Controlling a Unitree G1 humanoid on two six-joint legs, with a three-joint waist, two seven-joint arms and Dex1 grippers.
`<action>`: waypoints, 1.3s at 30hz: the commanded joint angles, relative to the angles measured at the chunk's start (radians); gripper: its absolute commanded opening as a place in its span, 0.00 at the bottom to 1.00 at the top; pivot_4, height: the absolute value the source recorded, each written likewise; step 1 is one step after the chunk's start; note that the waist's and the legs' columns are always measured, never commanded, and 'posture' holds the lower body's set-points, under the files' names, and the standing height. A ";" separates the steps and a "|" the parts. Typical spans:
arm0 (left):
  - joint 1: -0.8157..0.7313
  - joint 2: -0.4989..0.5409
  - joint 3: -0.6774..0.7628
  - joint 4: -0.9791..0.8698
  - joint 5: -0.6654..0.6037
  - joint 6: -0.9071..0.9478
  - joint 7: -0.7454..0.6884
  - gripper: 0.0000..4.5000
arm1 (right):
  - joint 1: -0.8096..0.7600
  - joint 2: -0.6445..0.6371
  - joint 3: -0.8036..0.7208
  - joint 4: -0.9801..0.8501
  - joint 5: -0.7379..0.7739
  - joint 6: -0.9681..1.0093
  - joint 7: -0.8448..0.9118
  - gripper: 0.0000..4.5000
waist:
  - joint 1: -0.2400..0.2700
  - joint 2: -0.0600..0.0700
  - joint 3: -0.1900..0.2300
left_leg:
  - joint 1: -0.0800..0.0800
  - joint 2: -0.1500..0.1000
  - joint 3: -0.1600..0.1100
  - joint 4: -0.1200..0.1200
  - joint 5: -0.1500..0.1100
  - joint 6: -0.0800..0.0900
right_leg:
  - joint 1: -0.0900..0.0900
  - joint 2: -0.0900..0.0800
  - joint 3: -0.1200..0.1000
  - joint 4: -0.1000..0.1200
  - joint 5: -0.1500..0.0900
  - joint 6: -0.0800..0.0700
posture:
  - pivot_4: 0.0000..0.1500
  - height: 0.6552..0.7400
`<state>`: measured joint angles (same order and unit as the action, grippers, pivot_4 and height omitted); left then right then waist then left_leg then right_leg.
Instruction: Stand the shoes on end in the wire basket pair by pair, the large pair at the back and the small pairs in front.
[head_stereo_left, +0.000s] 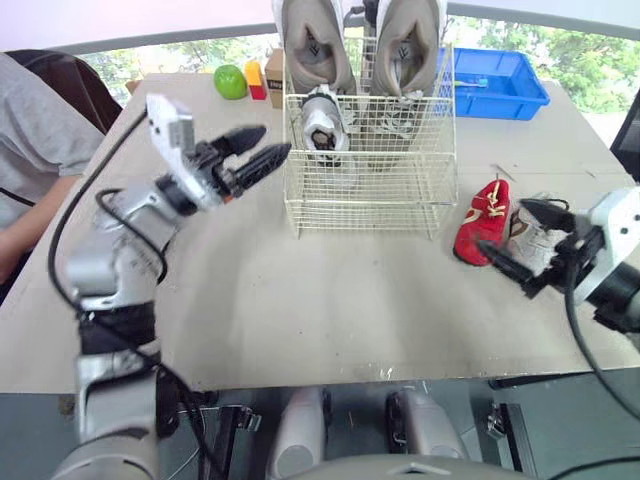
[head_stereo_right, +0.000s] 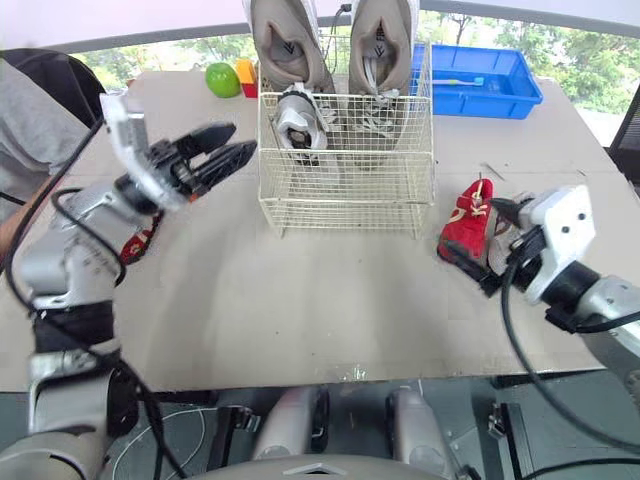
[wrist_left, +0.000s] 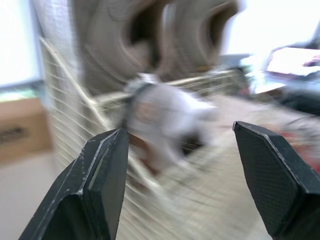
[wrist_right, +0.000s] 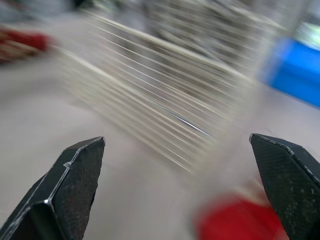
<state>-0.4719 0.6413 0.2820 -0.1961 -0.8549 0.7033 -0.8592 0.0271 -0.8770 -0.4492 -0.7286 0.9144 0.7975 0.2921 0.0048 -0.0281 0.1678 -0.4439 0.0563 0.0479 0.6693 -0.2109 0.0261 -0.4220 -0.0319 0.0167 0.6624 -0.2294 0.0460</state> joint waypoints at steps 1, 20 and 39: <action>0.066 -0.010 -0.037 -0.236 -0.238 0.149 0.013 0.80 | -0.079 -0.090 -0.044 0.163 -0.007 0.136 -0.036 1.00 | 0.008 0.000 0.000 | 0.000 0.000 0.000 0.001 0.000 0.000 | 0.000 0.000 0.000 0.000 -0.001 -0.003 | 1.00 1.00; 0.218 -0.024 -0.228 -0.508 -0.166 0.099 0.149 0.81 | -0.826 -0.098 0.578 1.343 -0.493 0.176 0.431 0.53 | -0.018 0.002 0.001 | 0.012 -0.004 0.004 -0.003 -0.002 0.004 | 0.008 0.004 0.010 -0.002 -0.002 -0.003 | 1.00 1.00; 0.174 -0.061 -0.309 -0.384 -0.080 0.035 0.097 0.81 | -0.363 -0.038 -0.035 0.738 -0.325 0.212 0.381 0.01 | 0.001 0.004 0.002 | 0.012 -0.004 0.010 -0.002 -0.003 0.005 | 0.008 0.002 0.011 -0.002 -0.003 -0.002 | 1.00 1.00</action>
<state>-0.2829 0.5837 -0.0182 -0.5789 -0.9428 0.7661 -0.7345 -0.3376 -0.9195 -0.3592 0.1517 0.5159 0.9850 0.6873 0.0056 -0.0245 0.1696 -0.4317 0.0520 0.0576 0.6672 -0.2139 0.0309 -0.4139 -0.0296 0.0275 0.6601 -0.2327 0.0437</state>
